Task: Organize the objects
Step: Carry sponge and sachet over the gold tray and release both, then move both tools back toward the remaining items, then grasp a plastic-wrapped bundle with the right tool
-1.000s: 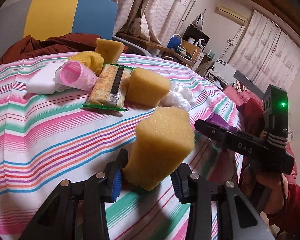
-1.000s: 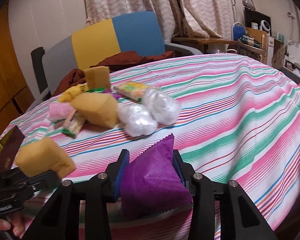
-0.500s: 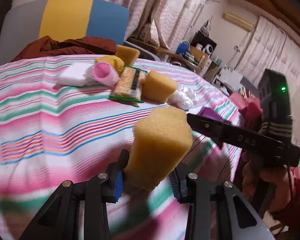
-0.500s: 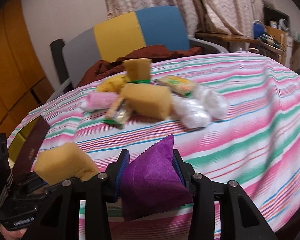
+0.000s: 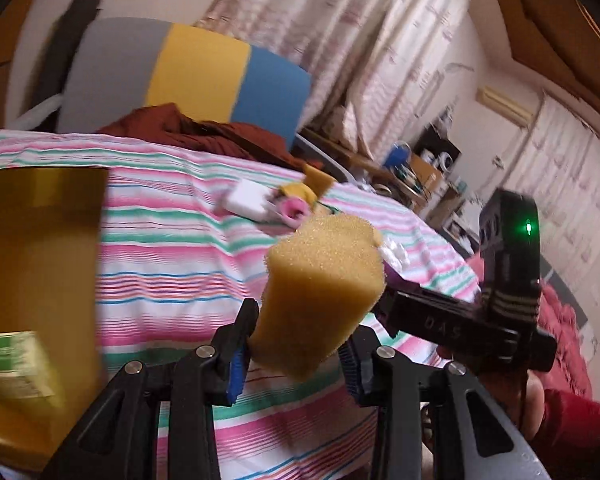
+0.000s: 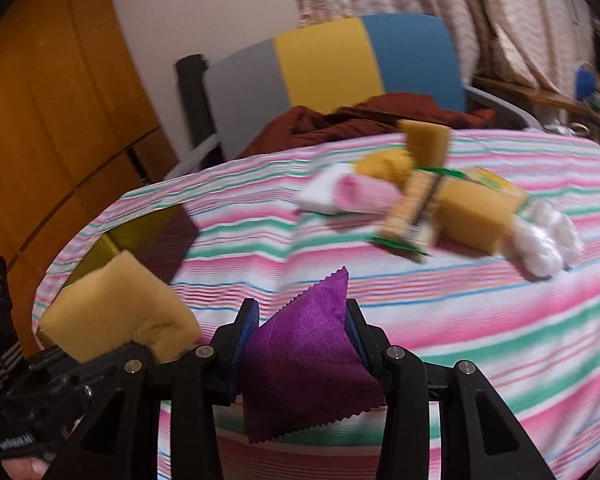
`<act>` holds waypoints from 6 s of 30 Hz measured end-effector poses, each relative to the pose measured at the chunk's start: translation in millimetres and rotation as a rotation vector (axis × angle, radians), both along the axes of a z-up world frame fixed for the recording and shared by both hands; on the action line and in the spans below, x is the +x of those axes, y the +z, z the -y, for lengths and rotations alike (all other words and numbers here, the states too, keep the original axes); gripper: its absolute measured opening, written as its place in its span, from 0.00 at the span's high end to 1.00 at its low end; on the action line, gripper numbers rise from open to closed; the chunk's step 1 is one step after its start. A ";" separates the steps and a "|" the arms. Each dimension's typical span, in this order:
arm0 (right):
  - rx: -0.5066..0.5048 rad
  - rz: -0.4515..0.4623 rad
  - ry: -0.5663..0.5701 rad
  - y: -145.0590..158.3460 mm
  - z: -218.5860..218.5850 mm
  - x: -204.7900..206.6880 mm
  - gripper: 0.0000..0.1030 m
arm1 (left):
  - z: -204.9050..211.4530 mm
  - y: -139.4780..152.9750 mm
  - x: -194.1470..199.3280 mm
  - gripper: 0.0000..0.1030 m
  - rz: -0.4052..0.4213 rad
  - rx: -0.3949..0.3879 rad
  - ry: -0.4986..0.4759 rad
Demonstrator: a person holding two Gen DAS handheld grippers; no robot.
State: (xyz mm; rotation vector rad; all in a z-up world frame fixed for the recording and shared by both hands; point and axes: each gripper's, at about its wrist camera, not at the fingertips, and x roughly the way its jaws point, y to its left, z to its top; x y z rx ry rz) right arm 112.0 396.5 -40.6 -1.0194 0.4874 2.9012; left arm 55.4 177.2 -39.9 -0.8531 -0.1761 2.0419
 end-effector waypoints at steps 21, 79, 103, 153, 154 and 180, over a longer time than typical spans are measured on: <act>-0.079 -0.031 0.354 19.8 161.0 -50.3 0.58 | 165.8 -6.3 -79.1 0.63 0.049 -0.079 0.462; -0.098 -0.013 0.106 5.5 69.3 -28.1 0.17 | 72.0 11.1 -22.5 0.46 0.046 -0.142 0.283; 0.032 0.058 -0.230 -9.9 -108.5 2.5 0.17 | -19.6 1.6 11.4 0.44 0.074 -0.230 0.037; 0.061 0.130 -0.329 -50.8 -212.6 -10.1 0.62 | -117.1 -3.9 17.2 0.43 0.044 -0.315 -0.119; 0.068 0.125 -0.345 -49.9 -212.7 -7.7 0.62 | -128.0 -2.9 16.1 0.43 0.030 -0.319 -0.129; -0.009 0.053 -0.495 -55.4 -237.0 12.8 0.62 | -292.2 -28.6 -7.8 0.31 -0.242 -0.446 -0.250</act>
